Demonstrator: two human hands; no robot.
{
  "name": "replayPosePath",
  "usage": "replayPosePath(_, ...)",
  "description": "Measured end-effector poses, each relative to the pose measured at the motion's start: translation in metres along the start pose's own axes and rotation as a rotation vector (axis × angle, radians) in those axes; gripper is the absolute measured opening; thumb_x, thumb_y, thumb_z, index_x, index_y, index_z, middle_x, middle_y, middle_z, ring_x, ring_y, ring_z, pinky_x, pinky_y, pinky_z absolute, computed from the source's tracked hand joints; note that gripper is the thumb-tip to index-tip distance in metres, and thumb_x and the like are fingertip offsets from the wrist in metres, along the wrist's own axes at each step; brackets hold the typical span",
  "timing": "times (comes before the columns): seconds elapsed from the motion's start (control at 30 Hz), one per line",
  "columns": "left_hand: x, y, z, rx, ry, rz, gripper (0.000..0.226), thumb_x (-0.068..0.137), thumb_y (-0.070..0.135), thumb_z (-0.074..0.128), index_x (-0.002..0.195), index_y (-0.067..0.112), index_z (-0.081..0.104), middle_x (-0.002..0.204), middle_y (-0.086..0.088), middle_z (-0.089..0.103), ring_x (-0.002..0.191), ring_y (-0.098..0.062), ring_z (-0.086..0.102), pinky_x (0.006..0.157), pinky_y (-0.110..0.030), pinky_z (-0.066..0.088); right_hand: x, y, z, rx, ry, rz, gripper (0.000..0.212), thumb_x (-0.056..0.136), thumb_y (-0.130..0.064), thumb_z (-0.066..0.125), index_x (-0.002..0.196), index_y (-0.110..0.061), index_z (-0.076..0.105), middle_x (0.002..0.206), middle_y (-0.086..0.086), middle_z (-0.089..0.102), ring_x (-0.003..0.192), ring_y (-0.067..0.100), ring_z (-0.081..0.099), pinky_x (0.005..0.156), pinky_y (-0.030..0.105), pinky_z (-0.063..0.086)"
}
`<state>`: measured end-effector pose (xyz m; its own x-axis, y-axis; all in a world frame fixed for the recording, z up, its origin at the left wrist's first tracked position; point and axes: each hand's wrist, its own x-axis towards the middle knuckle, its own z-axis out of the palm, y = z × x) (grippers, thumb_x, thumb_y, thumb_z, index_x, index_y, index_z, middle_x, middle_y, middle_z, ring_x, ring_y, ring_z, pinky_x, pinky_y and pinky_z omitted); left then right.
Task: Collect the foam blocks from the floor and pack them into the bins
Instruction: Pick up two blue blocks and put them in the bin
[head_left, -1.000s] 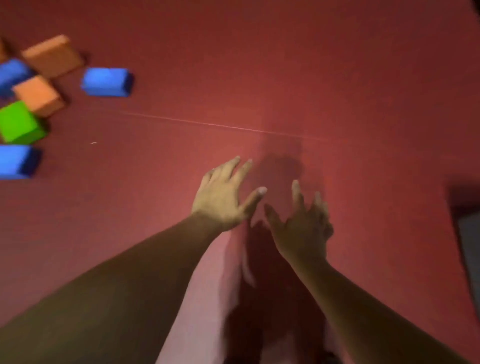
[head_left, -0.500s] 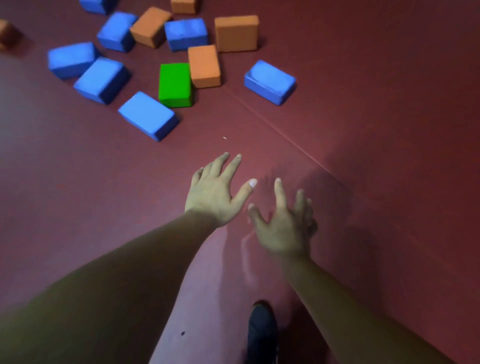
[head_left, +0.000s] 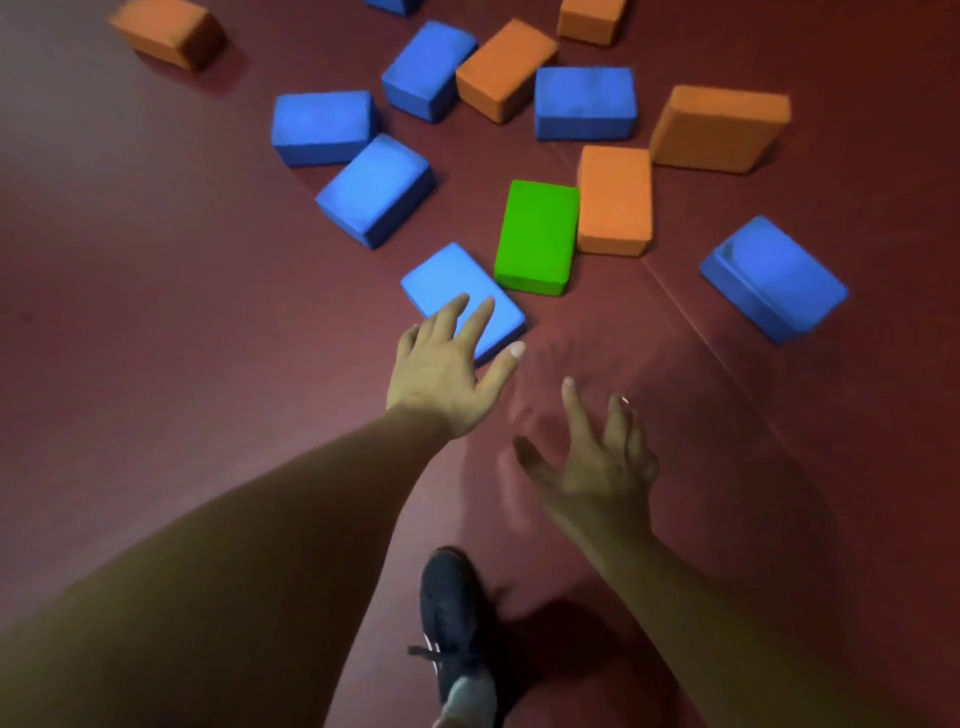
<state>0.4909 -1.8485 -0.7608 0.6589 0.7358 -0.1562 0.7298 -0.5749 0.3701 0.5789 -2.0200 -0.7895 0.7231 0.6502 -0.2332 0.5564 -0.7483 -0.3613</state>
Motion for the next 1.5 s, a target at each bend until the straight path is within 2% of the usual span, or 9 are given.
replayPosePath(0.17, 0.099, -0.066, -0.043, 0.088, -0.067, 0.146, 0.084, 0.089, 0.075, 0.019, 0.156, 0.027, 0.037, 0.161, -0.007, 0.034, 0.145, -0.028, 0.034, 0.12, -0.048, 0.019, 0.094, -0.097, 0.017, -0.01, -0.046, -0.024, 0.094, 0.071, -0.088, 0.036, 0.154, -0.043, 0.038, 0.157, 0.02, 0.037, 0.145, 0.043, 0.032, 0.105, 0.061, 0.033)
replayPosePath(0.33, 0.177, -0.12, -0.052, 0.129, -0.115, 0.074, 0.086, 0.086, 0.077, 0.012, 0.16, 0.033, 0.025, 0.166, -0.002, 0.024, 0.153, -0.024, 0.017, 0.123, -0.048, 0.009, 0.18, -0.158, 0.046, 0.042, 0.055, -0.091, 0.086, 0.072, -0.079, 0.052, 0.144, -0.031, 0.057, 0.14, 0.026, 0.053, 0.127, 0.049, 0.051, 0.091, 0.061, 0.046)
replayPosePath(0.47, 0.245, -0.151, -0.04, 0.141, -0.149, 0.11, 0.09, 0.083, 0.079, 0.007, 0.16, 0.034, 0.021, 0.167, -0.001, 0.02, 0.154, -0.023, 0.013, 0.124, -0.048, 0.006, 0.244, -0.179, 0.086, -0.066, -0.124, -0.032, 0.095, 0.073, -0.085, 0.053, 0.156, -0.045, 0.028, 0.159, 0.02, 0.029, 0.147, 0.044, 0.024, 0.11, 0.063, 0.031)
replayPosePath(0.6, 0.293, -0.186, -0.02, 0.144, -0.221, 0.145, 0.091, 0.082, 0.081, 0.006, 0.161, 0.035, 0.017, 0.168, -0.001, 0.015, 0.155, -0.022, 0.009, 0.124, -0.046, 0.001, 0.283, -0.195, 0.122, -0.097, -0.164, 0.013, 0.1, 0.072, -0.086, 0.057, 0.157, -0.045, 0.026, 0.161, 0.022, 0.027, 0.15, 0.043, 0.02, 0.114, 0.064, 0.023)
replayPosePath(0.87, 0.356, -0.251, 0.002, 0.127, -0.223, 0.392, 0.081, 0.09, 0.075, 0.024, 0.156, 0.029, 0.036, 0.16, -0.009, 0.036, 0.148, -0.031, 0.032, 0.119, -0.054, 0.018, 0.302, -0.231, 0.169, -0.242, -0.166, 0.097, 0.11, 0.061, -0.093, 0.05, 0.157, -0.047, 0.023, 0.163, 0.016, 0.024, 0.147, 0.043, 0.028, 0.106, 0.063, 0.035)
replayPosePath(1.0, 0.368, -0.279, 0.017, 0.112, -0.174, 0.548, 0.076, 0.091, 0.071, 0.033, 0.148, 0.024, 0.049, 0.151, -0.013, 0.049, 0.138, -0.035, 0.046, 0.111, -0.058, 0.032, 0.308, -0.252, 0.191, -0.31, -0.242, 0.153, 0.114, 0.064, -0.093, 0.055, 0.159, -0.05, 0.007, 0.169, 0.012, 0.002, 0.154, 0.04, 0.004, 0.115, 0.062, 0.023)
replayPosePath(1.27, 0.374, -0.319, 0.114, 0.124, -0.151, 0.69, 0.074, 0.093, 0.07, 0.032, 0.146, 0.023, 0.053, 0.154, -0.013, 0.046, 0.14, -0.034, 0.044, 0.114, -0.058, 0.029, 0.337, -0.221, 0.266, -0.523, -0.385, 0.058, 0.124, 0.064, -0.089, 0.063, 0.158, -0.045, -0.006, 0.165, 0.015, -0.027, 0.152, 0.044, -0.015, 0.118, 0.064, 0.01)
replayPosePath(1.43, 0.399, -0.33, 0.141, 0.243, -0.198, 0.832, 0.088, 0.086, 0.075, 0.01, 0.158, 0.03, 0.031, 0.166, -0.007, 0.023, 0.152, -0.028, 0.023, 0.122, -0.053, 0.012, 0.352, -0.188, 0.29, -0.476, -0.234, -0.022, 0.118, 0.06, -0.096, 0.053, 0.152, -0.059, -0.01, 0.166, 0.014, -0.025, 0.151, 0.048, -0.017, 0.116, 0.071, 0.002)
replayPosePath(1.5, 0.418, -0.326, 0.136, 0.312, -0.237, 0.879, 0.093, 0.081, 0.079, 0.004, 0.161, 0.034, 0.02, 0.169, -0.004, 0.014, 0.154, -0.025, 0.015, 0.123, -0.053, 0.007, 0.36, -0.19, 0.291, -0.453, -0.199, -0.001, 0.113, 0.061, -0.098, 0.047, 0.149, -0.063, -0.014, 0.166, 0.015, -0.02, 0.151, 0.051, -0.006, 0.114, 0.074, 0.009)
